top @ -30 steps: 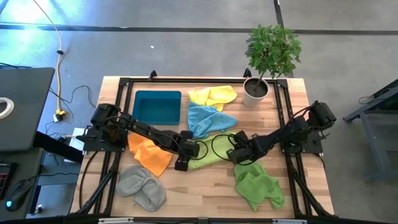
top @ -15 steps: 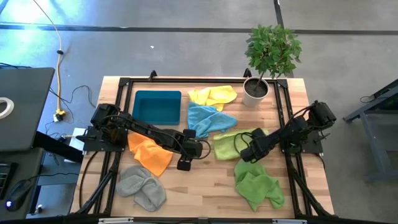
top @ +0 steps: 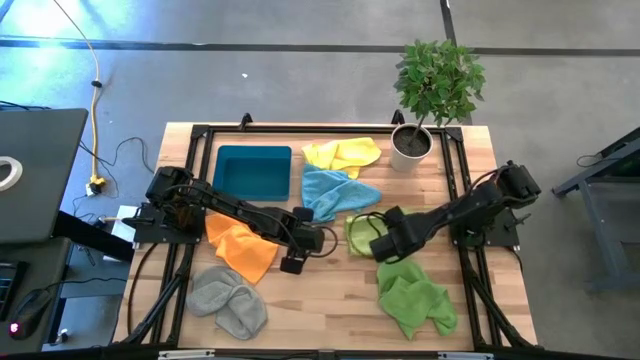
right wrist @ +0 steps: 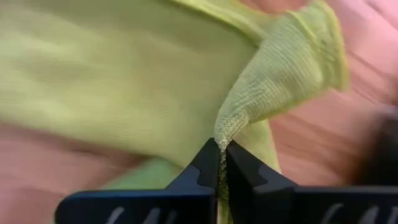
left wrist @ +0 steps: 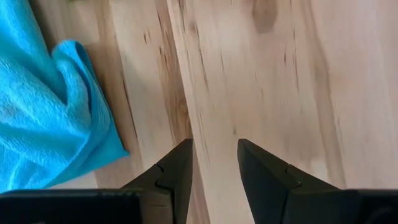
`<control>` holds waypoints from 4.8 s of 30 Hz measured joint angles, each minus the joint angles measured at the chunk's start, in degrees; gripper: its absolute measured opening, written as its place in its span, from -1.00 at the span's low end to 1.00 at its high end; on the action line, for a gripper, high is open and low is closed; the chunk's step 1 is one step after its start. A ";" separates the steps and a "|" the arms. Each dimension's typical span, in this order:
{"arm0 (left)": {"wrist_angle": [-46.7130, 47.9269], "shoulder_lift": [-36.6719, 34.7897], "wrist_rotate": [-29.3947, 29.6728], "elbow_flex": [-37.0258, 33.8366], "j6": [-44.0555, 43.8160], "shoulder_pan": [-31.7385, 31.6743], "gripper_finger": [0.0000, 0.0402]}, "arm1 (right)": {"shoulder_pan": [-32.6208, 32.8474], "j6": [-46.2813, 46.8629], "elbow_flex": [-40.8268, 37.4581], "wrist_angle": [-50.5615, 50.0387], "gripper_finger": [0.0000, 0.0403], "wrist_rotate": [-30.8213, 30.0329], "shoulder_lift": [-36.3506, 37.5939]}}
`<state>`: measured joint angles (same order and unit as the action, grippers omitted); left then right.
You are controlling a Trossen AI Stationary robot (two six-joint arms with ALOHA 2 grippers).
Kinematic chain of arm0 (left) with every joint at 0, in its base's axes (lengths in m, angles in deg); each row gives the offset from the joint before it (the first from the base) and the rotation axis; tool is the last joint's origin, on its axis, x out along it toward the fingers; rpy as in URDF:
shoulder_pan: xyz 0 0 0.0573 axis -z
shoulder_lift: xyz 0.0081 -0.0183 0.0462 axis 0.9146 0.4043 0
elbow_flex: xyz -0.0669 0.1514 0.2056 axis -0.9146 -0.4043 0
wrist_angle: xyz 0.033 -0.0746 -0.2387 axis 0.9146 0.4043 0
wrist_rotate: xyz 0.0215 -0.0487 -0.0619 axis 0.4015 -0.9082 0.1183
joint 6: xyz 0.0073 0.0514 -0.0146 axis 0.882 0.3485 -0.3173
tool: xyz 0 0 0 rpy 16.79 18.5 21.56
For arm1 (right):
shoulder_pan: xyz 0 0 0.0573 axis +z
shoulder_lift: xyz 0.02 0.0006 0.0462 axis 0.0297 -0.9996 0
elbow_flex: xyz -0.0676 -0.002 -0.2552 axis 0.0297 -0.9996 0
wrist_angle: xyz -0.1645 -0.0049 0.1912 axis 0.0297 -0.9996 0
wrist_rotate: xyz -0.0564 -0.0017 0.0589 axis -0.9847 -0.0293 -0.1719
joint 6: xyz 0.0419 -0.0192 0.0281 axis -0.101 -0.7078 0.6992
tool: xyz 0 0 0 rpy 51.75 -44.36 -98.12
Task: Fold microfiber towels
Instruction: Fold the light green microfiber cloth, then put the folded light green microfiber cloth into the blue bin
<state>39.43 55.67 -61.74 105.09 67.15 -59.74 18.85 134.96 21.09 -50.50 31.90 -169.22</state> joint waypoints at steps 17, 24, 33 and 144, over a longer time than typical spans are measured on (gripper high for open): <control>8.79 0.00 -0.08 0.00 0.65 -0.02 -0.42 | -1.97 -12.75 1.77 26.65 -1.00 -14.89 -5.22; 12.51 0.00 -0.07 0.00 0.65 -0.02 -0.42 | -2.37 -15.76 1.76 33.16 -1.00 -15.60 -5.44; 14.95 0.00 -0.07 0.00 0.65 -0.02 -0.42 | -3.23 -21.10 1.88 41.05 -1.00 -16.85 -5.81; -17.50 0.00 -17.84 0.00 -1.36 -9.44 -0.42 | -18.09 -79.86 -62.31 88.75 -0.26 2.60 79.45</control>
<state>21.94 55.67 -79.57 105.09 65.79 -69.18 0.76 55.09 -41.22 38.26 34.51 -89.77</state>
